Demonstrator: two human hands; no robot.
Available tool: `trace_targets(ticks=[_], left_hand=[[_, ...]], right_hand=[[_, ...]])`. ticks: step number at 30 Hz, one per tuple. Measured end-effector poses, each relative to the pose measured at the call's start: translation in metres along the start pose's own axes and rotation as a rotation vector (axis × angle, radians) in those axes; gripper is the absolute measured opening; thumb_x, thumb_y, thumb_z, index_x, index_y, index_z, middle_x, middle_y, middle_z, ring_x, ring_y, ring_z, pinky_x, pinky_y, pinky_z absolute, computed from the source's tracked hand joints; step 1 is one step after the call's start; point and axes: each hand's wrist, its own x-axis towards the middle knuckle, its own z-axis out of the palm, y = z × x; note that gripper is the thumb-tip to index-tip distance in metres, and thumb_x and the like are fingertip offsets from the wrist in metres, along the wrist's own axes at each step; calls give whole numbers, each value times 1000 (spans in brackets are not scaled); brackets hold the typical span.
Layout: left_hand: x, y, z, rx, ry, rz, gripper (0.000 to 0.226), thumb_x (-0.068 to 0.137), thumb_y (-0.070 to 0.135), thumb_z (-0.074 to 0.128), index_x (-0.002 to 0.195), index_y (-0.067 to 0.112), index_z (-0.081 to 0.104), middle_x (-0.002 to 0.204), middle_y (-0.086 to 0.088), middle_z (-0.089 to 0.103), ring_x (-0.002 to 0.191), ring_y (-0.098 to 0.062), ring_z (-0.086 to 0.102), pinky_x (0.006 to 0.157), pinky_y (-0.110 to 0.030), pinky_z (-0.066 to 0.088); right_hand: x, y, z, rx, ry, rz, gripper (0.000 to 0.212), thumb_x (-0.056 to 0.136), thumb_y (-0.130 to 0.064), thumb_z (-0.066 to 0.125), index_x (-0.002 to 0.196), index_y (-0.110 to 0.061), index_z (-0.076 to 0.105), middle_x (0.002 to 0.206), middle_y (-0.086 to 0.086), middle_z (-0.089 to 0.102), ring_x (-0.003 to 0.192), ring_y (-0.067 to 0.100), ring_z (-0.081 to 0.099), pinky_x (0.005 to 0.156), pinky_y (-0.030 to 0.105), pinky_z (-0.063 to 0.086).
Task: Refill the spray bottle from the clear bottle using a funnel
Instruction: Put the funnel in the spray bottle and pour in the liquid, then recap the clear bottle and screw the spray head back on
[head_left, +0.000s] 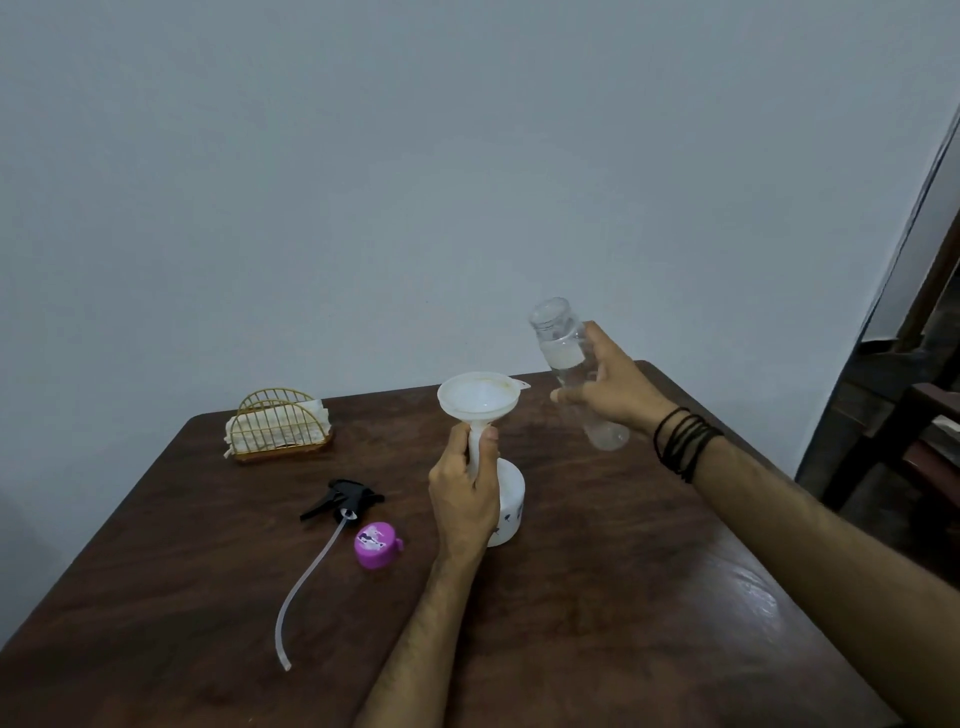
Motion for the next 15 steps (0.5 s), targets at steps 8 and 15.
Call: trace_targets(ticks=[8, 15], left_hand=[[-1, 4, -2, -22, -21, 17, 29, 99, 43, 51, 94, 18, 64, 80, 8, 68, 75, -13, 67, 65, -26, 53], [2, 6, -10, -13, -113, 28, 23, 102, 33, 54, 96, 16, 68, 86, 5, 71, 84, -13, 68, 72, -27, 55]], right_hand=[[-46, 34, 18, 348, 61, 168, 63, 71, 0, 86, 119, -28, 57, 112, -2, 71, 99, 11, 70, 77, 25, 57], [-66, 52, 36, 369, 79, 116, 72, 67, -4, 90, 126, -29, 56, 116, -3, 72, 106, 16, 70, 95, 39, 57]])
